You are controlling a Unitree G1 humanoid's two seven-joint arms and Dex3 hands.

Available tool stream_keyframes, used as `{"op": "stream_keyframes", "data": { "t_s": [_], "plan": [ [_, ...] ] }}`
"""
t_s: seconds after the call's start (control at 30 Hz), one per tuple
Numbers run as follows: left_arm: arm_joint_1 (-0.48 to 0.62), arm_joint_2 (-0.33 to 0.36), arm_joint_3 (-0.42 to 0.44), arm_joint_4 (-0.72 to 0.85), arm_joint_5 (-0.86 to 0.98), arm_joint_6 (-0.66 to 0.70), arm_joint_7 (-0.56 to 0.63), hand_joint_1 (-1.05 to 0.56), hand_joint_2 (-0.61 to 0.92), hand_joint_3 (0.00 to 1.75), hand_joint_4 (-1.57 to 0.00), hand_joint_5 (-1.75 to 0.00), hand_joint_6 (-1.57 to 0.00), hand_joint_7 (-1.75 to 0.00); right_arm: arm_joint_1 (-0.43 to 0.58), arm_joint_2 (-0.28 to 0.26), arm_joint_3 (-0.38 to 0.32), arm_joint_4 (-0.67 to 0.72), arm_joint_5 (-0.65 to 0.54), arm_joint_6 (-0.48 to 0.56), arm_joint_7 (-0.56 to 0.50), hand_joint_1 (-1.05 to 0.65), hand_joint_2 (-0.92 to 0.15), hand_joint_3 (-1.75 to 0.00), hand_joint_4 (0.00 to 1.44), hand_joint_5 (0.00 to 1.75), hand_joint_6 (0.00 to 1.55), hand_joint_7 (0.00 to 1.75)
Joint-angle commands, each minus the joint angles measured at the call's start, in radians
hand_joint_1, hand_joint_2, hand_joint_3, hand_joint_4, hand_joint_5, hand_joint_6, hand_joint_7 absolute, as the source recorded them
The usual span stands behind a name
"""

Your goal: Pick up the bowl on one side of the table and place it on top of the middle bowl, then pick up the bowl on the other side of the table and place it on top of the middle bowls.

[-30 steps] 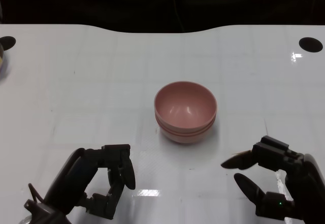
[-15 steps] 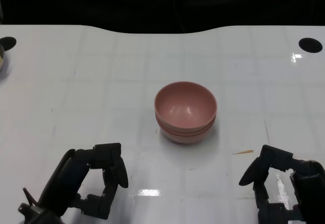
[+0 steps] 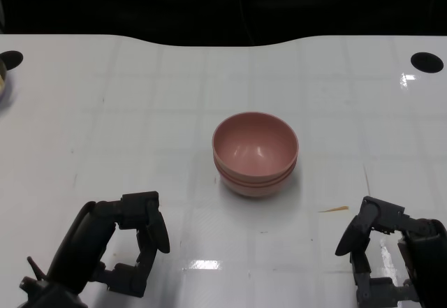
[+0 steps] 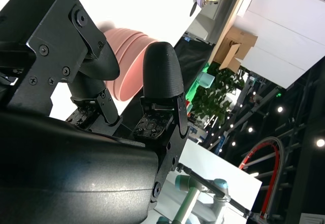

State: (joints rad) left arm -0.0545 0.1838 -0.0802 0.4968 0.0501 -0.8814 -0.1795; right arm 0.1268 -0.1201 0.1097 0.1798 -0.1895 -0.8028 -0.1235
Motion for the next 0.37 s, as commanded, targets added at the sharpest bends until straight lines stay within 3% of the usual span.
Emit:
{"op": "stream_keyframes", "data": {
  "t_s": [0.03,0.37],
  "plan": [
    [-0.005,0.005,0.005,0.009,0.006,0.000,-0.004,-0.01,0.17,1.67,-0.97,-1.65,-0.91,-1.46,-0.006,-0.002,-0.022,0.017,0.018,-0.009,0.011,0.19,-0.13,-1.75,0.90,1.68,0.86,1.48],
    [-0.004,0.011,0.004,0.003,0.047,-0.006,0.004,-0.05,0.12,1.69,-0.98,-1.62,-0.95,-1.38,-0.005,0.001,-0.031,0.026,0.013,-0.027,0.040,0.19,-0.14,-1.74,0.89,1.65,0.87,1.38]
  ]
}}
